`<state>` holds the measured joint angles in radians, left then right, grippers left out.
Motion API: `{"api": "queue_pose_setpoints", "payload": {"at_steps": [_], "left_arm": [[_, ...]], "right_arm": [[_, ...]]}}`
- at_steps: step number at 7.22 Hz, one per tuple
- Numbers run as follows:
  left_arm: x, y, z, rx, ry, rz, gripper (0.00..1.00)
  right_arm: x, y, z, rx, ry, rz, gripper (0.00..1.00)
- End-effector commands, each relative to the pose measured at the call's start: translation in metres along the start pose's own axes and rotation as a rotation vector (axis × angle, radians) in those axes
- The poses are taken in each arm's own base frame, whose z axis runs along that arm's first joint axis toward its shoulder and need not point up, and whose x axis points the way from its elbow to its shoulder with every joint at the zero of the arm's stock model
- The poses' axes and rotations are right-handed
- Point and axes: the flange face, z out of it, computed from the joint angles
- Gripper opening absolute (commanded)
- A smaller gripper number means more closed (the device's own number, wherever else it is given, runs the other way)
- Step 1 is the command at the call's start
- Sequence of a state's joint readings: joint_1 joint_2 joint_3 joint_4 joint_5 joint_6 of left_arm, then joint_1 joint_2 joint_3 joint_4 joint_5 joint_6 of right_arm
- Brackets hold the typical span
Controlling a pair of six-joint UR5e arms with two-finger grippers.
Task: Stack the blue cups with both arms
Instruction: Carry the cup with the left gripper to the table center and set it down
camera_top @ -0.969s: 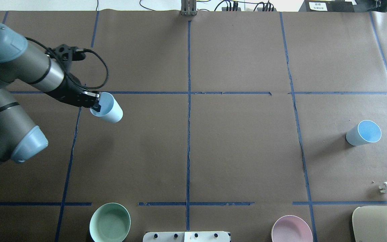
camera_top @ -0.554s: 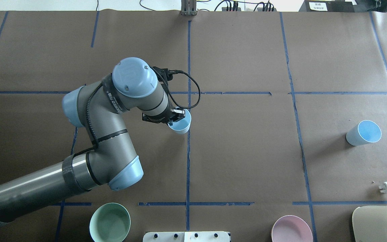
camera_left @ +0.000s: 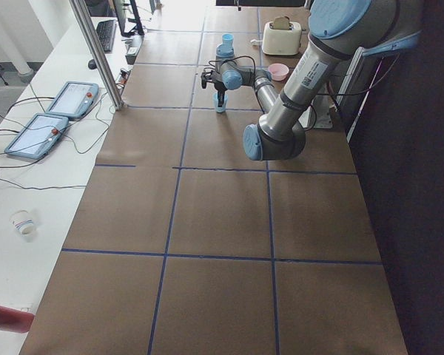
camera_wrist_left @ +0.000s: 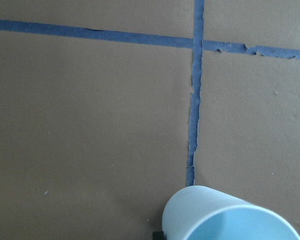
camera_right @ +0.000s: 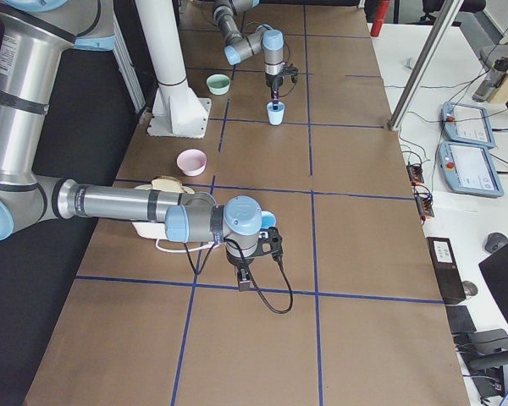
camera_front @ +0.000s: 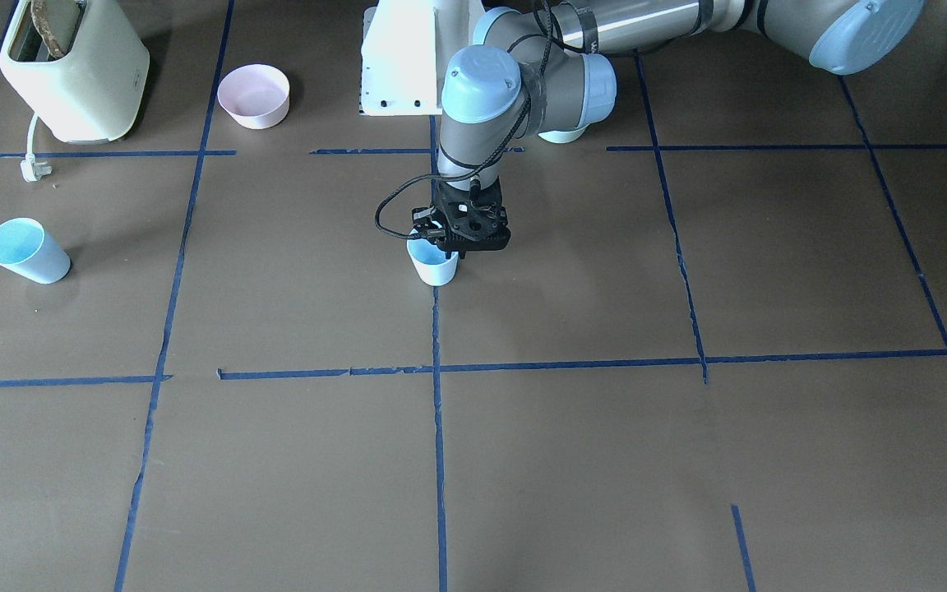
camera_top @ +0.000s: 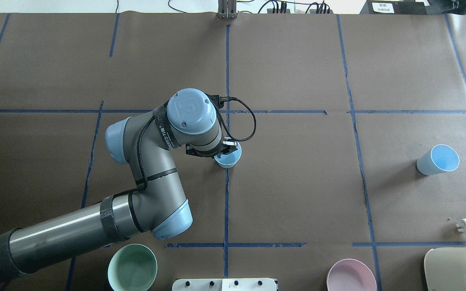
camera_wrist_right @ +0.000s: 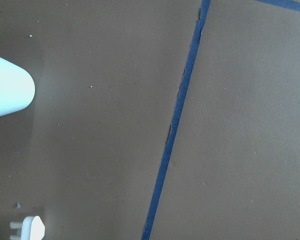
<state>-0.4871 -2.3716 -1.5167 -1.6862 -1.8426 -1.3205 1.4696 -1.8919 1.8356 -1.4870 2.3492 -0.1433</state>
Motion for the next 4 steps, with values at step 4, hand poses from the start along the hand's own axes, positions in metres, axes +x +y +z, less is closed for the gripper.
{"api": "queue_pose_setpoints", "payload": {"at_steps": [4], "left_arm": [[-0.057,-0.004,-0.089,-0.033,-0.026,0.078,1.00]], "right_arm": [[-0.007,-0.009,-0.006,0.019,-0.025,-0.015,1.00]]}}
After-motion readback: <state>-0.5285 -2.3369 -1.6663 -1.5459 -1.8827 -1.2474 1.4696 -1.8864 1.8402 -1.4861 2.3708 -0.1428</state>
